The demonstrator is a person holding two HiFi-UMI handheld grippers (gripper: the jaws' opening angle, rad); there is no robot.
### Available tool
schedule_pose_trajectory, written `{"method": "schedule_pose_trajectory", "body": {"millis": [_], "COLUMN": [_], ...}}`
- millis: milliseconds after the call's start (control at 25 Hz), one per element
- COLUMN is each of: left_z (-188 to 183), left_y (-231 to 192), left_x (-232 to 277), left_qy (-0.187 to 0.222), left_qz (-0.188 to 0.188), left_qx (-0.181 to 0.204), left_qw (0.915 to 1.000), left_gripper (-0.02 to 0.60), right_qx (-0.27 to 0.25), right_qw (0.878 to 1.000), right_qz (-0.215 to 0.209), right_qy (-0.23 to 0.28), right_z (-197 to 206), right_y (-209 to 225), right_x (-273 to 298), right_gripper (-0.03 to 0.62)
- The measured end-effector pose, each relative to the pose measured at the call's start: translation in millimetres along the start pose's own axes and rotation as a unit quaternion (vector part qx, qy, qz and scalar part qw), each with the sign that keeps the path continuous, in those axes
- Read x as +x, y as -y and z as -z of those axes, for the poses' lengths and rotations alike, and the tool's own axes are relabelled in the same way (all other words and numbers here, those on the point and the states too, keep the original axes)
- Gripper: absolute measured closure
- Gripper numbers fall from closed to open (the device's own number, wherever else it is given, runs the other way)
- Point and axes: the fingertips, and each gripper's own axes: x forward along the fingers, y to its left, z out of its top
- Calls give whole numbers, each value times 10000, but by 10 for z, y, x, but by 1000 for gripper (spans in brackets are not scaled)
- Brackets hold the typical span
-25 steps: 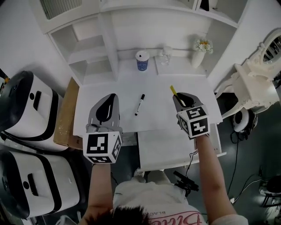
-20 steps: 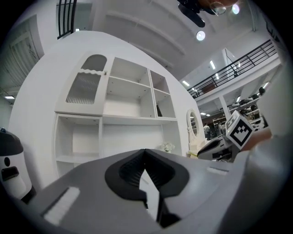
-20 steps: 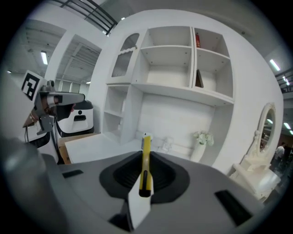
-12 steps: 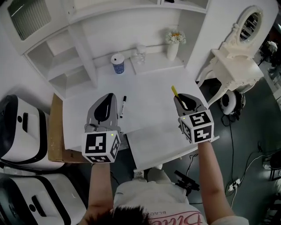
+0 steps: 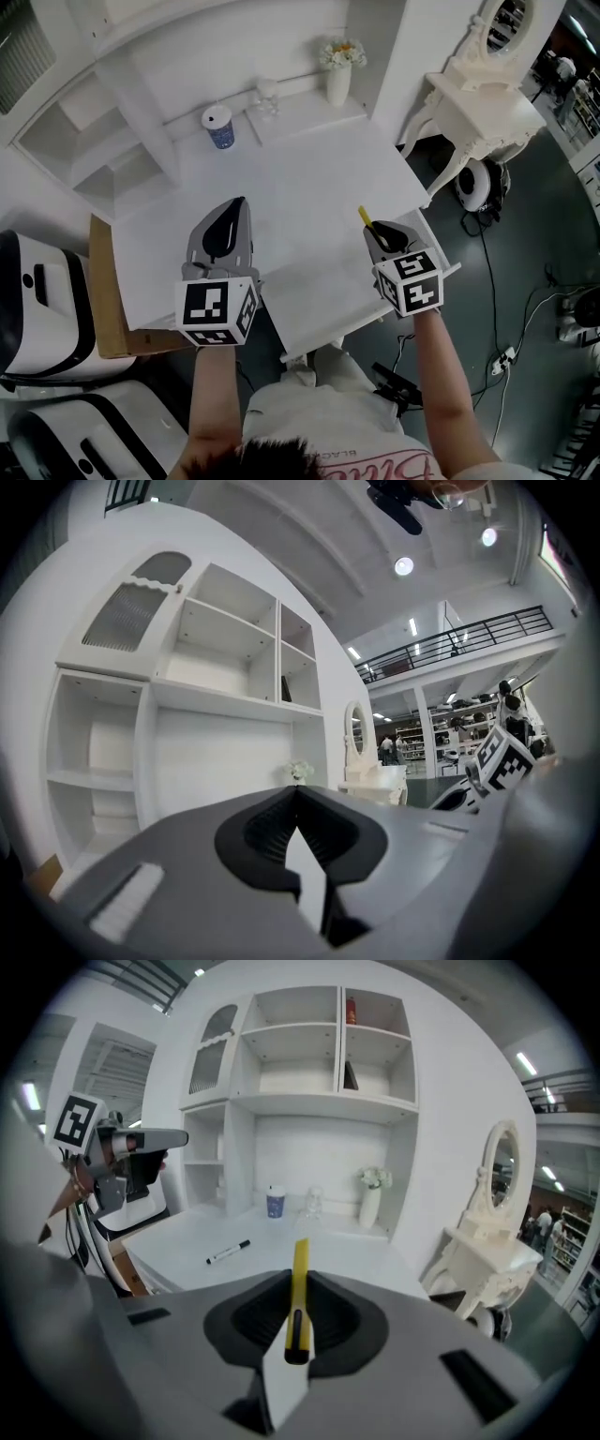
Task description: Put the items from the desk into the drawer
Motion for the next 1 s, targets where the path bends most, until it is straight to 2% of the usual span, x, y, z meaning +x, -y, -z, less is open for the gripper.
{"method": "schedule_pose_trajectory", "body": {"millis": [440, 1000], "left_z": [354, 674], "left_y": [135, 319], "left_x": [171, 378], "left_qy": [-393, -801], "left_qz": [204, 202], "left_qx": [-99, -16], "left_qw": [9990, 9966], "left_gripper": [572, 572], "right_qx": [493, 607], "right_qw": [9912, 9689], "right_qz": [-242, -502], "right_qy": [-1201, -2345], "right_z": [1150, 2035], "right_y": [-202, -52], "right_x": [266, 918], "right_gripper": [539, 539]}}
